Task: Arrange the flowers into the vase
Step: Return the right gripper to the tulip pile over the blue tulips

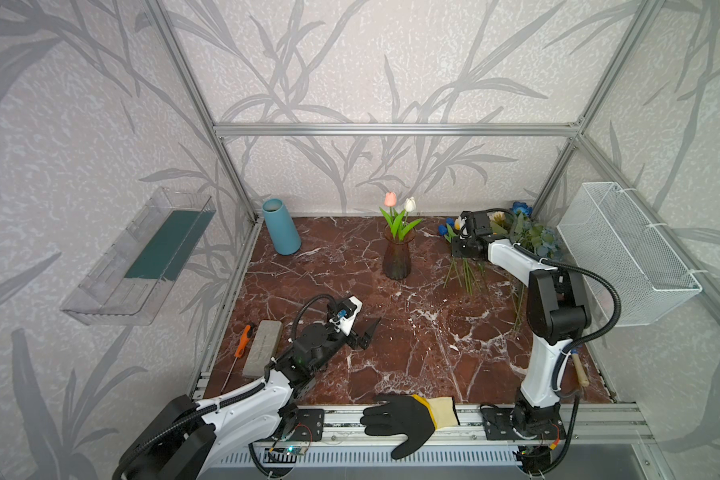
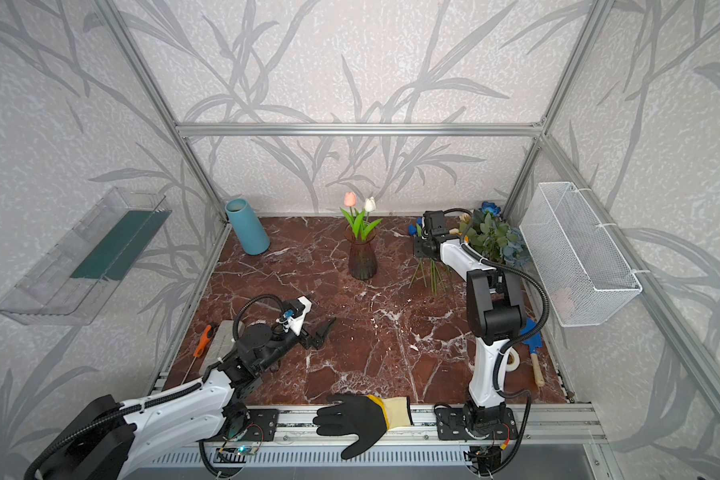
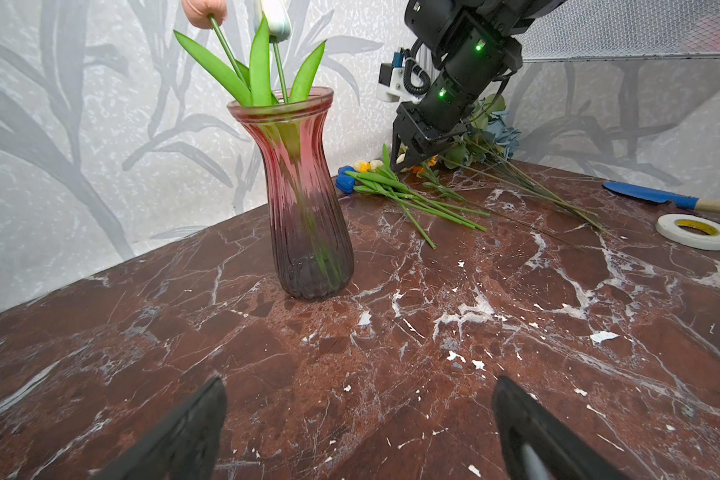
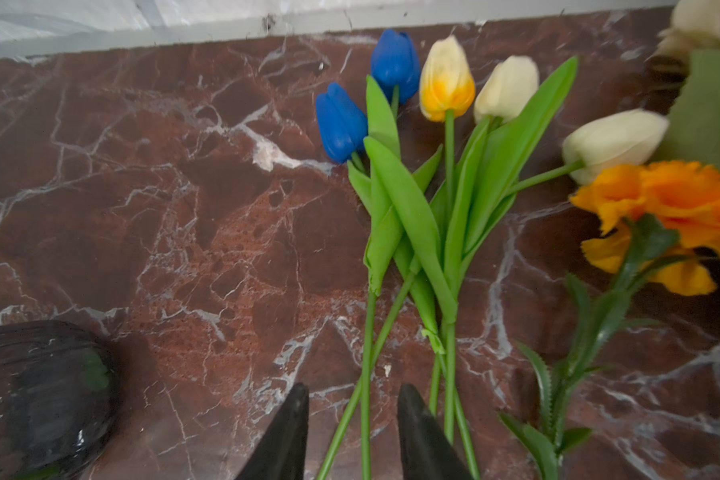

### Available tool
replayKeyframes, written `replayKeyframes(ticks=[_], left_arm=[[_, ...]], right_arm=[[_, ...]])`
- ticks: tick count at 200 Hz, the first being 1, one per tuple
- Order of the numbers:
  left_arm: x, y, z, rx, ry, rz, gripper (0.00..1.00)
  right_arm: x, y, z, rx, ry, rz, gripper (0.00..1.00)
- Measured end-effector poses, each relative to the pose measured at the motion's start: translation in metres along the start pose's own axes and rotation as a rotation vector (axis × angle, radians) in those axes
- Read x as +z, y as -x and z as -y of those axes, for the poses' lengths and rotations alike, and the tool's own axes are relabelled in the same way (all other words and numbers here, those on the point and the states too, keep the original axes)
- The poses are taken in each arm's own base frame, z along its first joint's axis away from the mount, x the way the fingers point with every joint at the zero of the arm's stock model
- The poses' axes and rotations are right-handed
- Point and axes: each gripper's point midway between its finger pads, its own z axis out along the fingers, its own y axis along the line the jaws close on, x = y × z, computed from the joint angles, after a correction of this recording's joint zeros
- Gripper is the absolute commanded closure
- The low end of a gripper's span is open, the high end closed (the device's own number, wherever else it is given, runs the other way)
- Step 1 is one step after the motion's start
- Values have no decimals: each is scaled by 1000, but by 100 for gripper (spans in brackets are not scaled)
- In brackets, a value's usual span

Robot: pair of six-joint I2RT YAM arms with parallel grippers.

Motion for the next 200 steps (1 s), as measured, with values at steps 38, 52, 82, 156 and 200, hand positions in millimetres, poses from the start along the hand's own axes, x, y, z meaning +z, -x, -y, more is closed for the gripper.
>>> replayKeyframes(ticks=[38,52,82,156,200], left_arm=[[1,-4,1,0,-5,-13,1],[2,-5,1,0,-6,-17,1],[2,-5,2,0,-7,-16,1],[2,-5,2,1,-8,-16,1],[2,-5,2,1,-8,-16,1]], right_arm=[[19,4,-3,-20,-4,-64,67],[25,5,-2,-25,-9,-81,69],[40,6,0,-34,-29,-117,70],[64,2,4,-41,-57,-188,73],[70,8,4,-37,-59,-197,81]])
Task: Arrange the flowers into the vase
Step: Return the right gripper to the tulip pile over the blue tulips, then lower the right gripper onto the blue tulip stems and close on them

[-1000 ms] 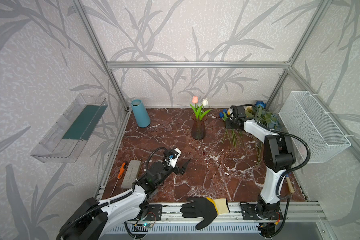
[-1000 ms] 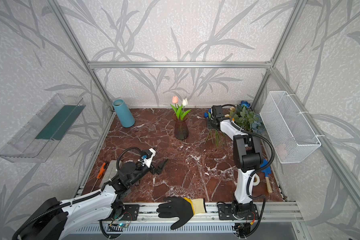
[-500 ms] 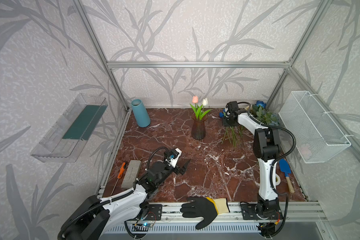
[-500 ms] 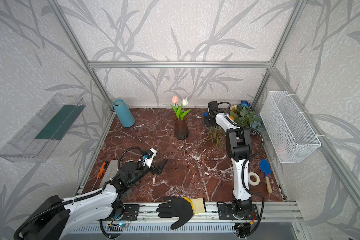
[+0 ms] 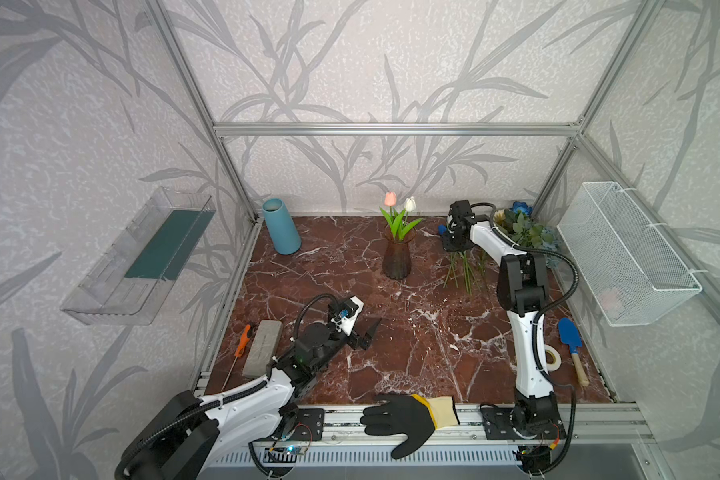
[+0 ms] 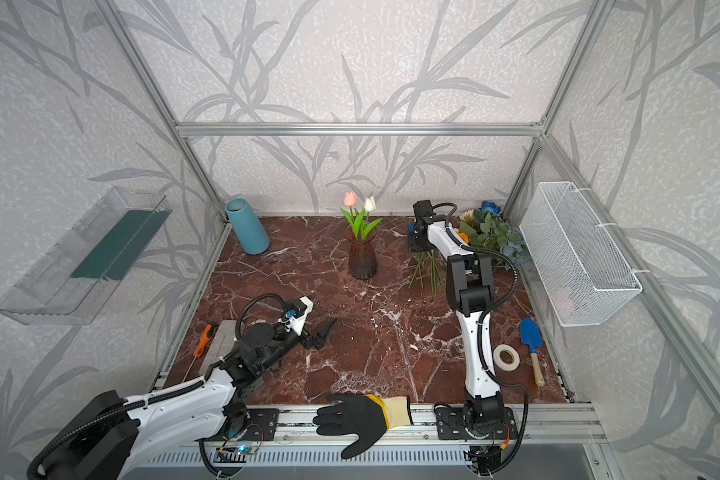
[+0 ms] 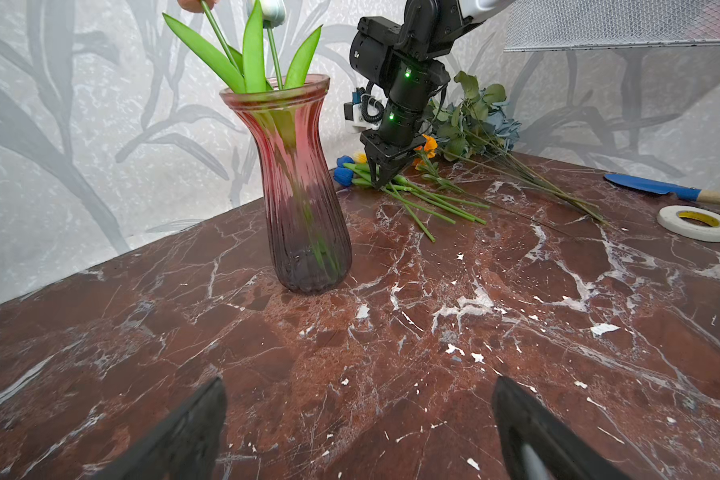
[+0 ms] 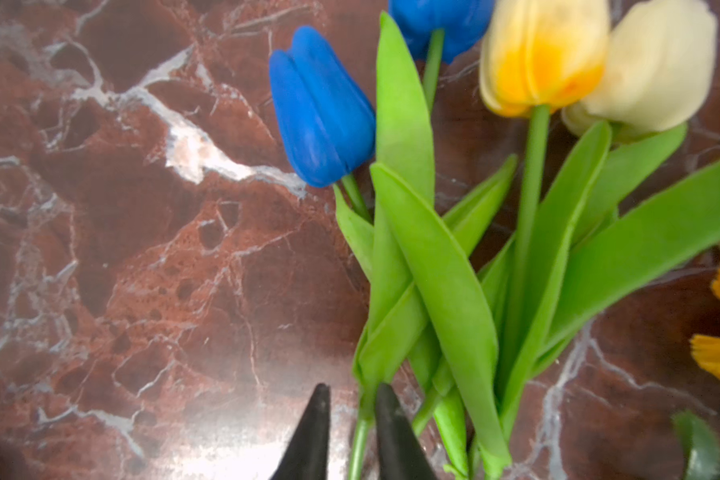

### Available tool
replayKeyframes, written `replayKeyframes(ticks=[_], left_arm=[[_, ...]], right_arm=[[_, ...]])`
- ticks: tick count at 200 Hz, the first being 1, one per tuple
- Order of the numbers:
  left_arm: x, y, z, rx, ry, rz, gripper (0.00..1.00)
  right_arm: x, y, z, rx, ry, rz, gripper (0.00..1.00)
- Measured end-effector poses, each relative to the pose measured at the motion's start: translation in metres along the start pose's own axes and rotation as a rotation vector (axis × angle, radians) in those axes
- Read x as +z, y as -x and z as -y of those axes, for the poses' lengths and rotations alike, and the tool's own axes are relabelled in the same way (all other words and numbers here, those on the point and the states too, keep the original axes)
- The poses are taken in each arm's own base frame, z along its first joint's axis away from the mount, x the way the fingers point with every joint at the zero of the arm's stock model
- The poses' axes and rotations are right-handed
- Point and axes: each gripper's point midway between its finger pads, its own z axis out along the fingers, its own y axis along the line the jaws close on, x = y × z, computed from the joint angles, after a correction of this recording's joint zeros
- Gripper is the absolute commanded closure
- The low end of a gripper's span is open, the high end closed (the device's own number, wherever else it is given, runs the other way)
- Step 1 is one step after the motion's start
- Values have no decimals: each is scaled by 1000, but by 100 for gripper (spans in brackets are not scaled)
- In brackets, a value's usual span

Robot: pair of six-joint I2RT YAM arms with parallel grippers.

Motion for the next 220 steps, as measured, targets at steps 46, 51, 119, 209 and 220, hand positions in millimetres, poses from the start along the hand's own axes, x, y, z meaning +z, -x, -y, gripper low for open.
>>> replayKeyframes(ticks=[46,51,119,209,220], left_arm=[[0,0,0,0,1,0,1],[0,0,0,0,1,0,1],[-1,2,0,0,1,6,1],[-4,9,-1,0,4,30,1],[-4,10,-1,0,4,31,1]], right_arm=[[3,-2,0,7,-5,-31,84],[3,-3,0,8,-6,-35,84],[5,-8,1,19,-10,-61,87],[4,-14,3,40,-19,-87,96],[4,-14,3,40,-23,-87,97]])
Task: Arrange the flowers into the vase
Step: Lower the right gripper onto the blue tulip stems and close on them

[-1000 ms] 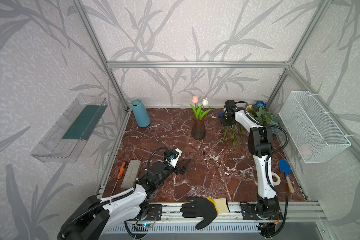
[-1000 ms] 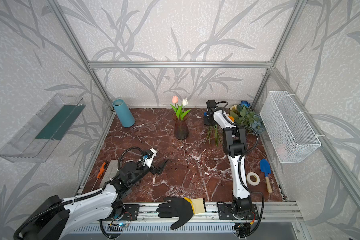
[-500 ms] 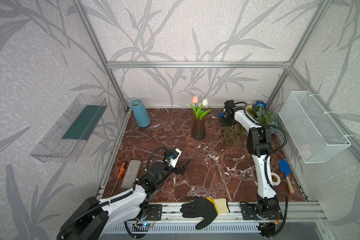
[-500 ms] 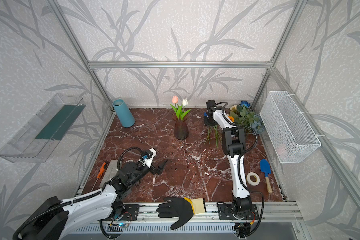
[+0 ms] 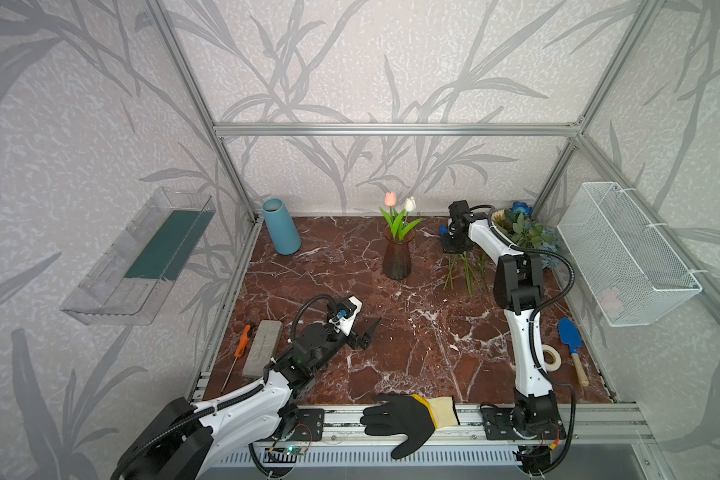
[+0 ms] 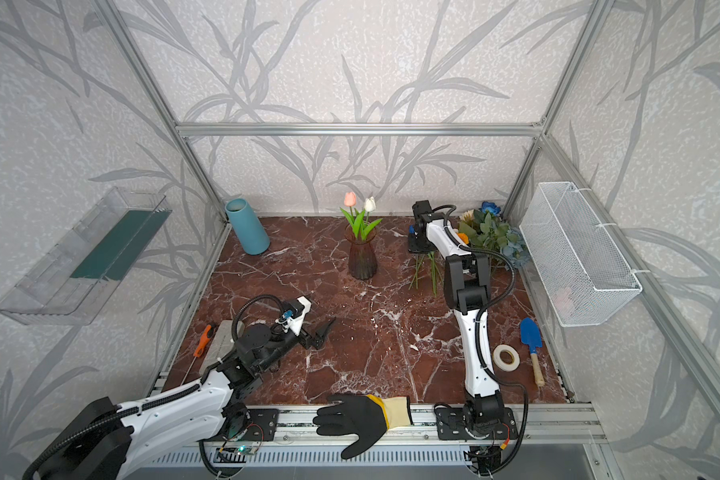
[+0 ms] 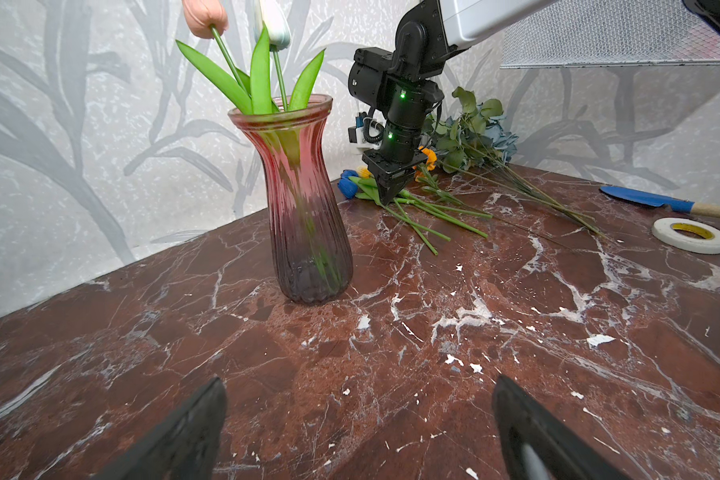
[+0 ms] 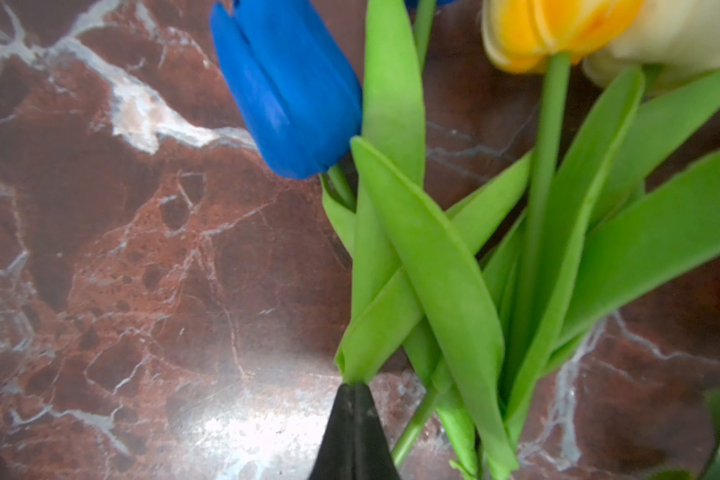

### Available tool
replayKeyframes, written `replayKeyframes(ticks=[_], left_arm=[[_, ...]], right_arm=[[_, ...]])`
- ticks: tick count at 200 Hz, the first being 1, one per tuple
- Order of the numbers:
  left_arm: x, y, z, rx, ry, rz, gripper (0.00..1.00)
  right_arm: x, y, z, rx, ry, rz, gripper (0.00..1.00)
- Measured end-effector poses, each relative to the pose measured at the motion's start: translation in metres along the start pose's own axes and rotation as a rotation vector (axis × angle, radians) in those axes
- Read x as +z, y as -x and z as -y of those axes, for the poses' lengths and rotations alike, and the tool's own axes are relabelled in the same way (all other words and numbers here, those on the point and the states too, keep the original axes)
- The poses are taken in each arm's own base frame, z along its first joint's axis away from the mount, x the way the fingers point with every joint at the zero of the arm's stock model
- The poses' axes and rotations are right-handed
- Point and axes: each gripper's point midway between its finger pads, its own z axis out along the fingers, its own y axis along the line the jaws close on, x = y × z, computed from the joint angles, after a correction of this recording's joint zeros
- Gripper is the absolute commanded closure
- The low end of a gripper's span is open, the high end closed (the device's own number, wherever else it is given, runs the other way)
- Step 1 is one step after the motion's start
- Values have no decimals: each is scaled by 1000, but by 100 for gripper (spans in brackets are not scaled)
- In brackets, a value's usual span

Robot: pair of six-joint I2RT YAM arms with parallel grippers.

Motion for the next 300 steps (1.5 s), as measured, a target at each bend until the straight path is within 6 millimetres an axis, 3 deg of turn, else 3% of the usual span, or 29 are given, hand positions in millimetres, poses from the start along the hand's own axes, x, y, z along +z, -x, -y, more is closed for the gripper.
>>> replayKeyframes(ticks=[45,74,90,106,125,162,240,300], left_arm=[[0,0,0,0,1,0,1],[0,0,0,0,1,1,1],[-1,3,0,0,2,9,1],[-2,5,-1,1,4,15,1],[-2,5,-1,1,3,17,1],[-2,4,1,2,-2,12,1],[-2,2,1,11,1,4,1],[0,-5,1,12,1,-19,1]], right_arm=[[-7,-3,-1,0,3,0,99],[-26,-8,-4,9,20,9,95],[-38,-9,-6,16,34,22,97],[-47,-7,-9,19,47,41,78],[-49,-3,-12,21,53,57,71],[-42,-3,-12,26,51,47,71],[-6,-13,-14,26,35,-22,72],[-4,-10,-11,33,7,-23,71]])
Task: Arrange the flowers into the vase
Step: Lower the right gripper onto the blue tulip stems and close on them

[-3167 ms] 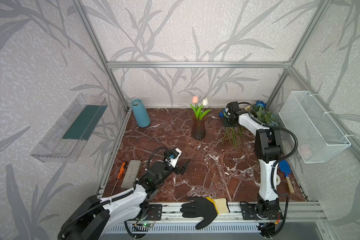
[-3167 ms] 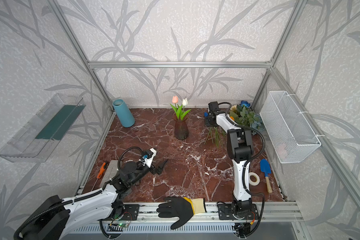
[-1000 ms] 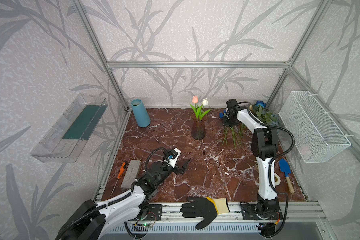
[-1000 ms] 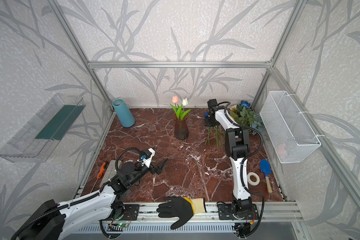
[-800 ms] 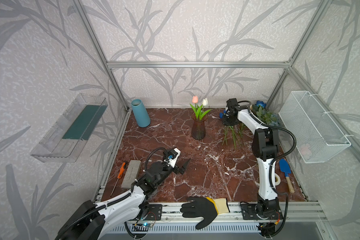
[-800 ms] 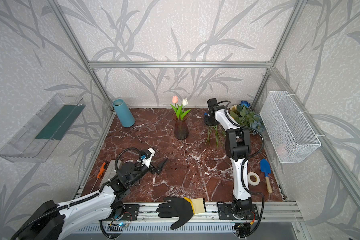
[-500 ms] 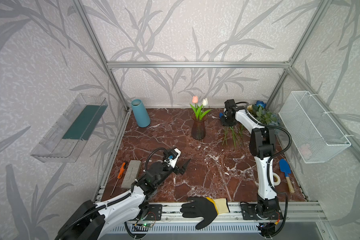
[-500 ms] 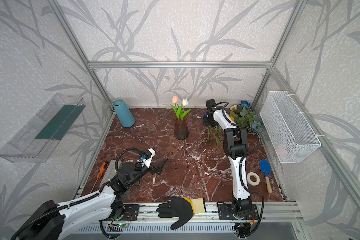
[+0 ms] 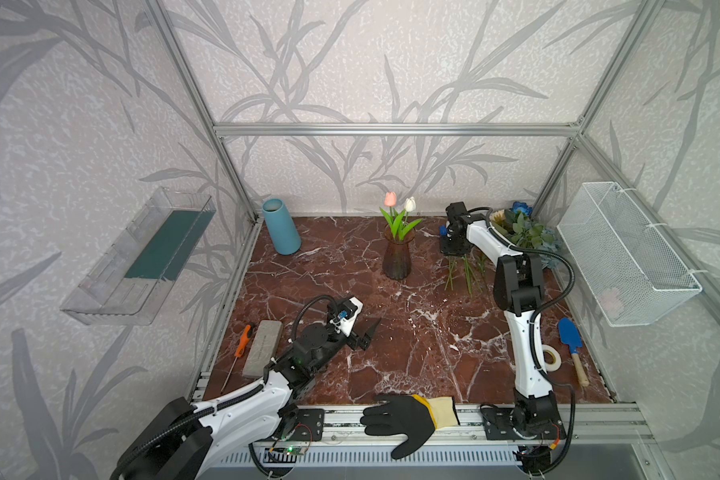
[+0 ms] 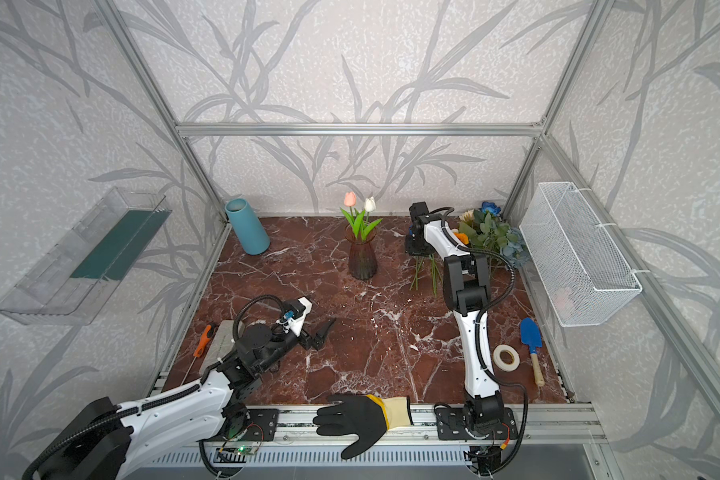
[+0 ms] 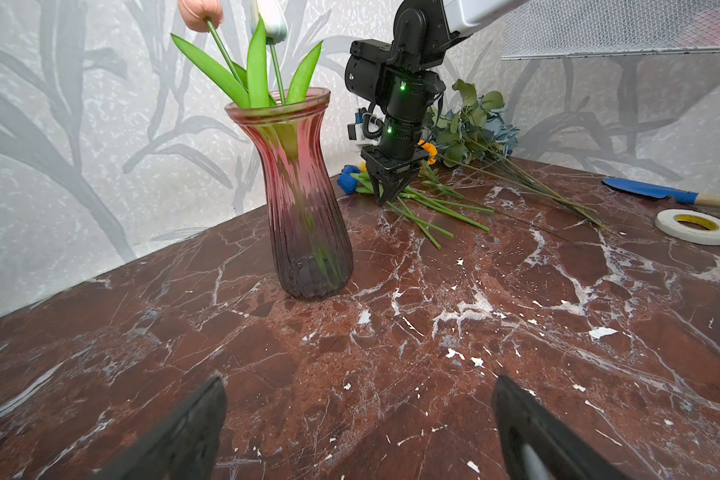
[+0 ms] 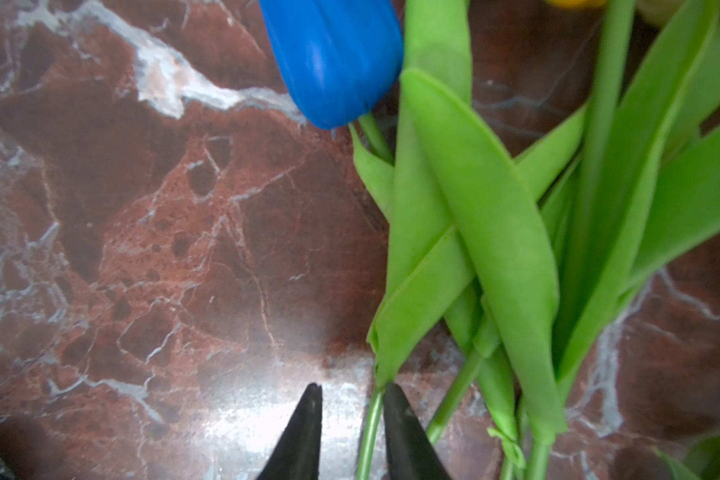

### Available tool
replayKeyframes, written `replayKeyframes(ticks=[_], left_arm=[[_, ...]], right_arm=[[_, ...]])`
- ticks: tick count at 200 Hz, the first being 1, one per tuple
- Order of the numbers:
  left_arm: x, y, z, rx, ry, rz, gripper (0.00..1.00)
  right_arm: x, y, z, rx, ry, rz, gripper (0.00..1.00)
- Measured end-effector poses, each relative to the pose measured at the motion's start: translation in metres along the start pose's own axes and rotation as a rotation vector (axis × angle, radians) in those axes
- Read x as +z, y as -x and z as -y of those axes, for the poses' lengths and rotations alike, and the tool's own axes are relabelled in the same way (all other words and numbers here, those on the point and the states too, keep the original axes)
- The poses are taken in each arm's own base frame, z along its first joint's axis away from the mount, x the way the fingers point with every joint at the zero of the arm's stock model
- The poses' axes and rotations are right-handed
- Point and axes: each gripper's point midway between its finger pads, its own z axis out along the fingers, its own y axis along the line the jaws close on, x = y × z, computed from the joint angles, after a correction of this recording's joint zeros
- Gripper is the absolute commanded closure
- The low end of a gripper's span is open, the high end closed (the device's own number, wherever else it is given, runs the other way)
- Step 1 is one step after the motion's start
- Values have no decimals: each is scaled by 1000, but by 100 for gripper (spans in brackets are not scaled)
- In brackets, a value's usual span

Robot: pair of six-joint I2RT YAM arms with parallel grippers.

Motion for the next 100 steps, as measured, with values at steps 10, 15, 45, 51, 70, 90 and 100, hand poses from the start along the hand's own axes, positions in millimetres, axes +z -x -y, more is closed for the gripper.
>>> replayKeyframes(ticks=[10,15,45,51,70,90,100], left_arm=[[0,-1,0,0,-1,-4,1],[1,-2,0,0,-1,-6,1],[1,-2,0,1,-1,-7,1],[1,-2,0,1,-1,-7,1],[0,0,0,4,-1,-1,1],[-1,2,-1,5,4,8,1],[-1,3,-1,5,4,10,1]], right_arm=[[1,2,0,2,-6,0,70],[2,3,0,2,-8,0,70],[6,3,2,13,-29,-11,69],[6,2,3,15,-34,-14,69],[7,0,4,18,-42,-22,72],[11,0,5,26,-48,-27,81],[11,2,5,28,-48,-25,83]])
